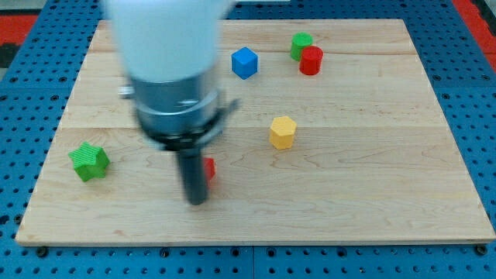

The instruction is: Move the red star into the yellow hexagon

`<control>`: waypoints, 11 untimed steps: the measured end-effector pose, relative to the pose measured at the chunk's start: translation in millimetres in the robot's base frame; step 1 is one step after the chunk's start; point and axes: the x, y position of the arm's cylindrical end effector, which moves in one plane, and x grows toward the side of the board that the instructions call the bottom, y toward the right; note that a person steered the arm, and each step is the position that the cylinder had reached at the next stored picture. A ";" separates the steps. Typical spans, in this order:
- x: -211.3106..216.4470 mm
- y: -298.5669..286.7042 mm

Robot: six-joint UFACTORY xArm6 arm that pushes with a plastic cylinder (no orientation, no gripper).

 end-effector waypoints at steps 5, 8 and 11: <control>-23.0 42.6; -53.5 77.5; -83.4 202.0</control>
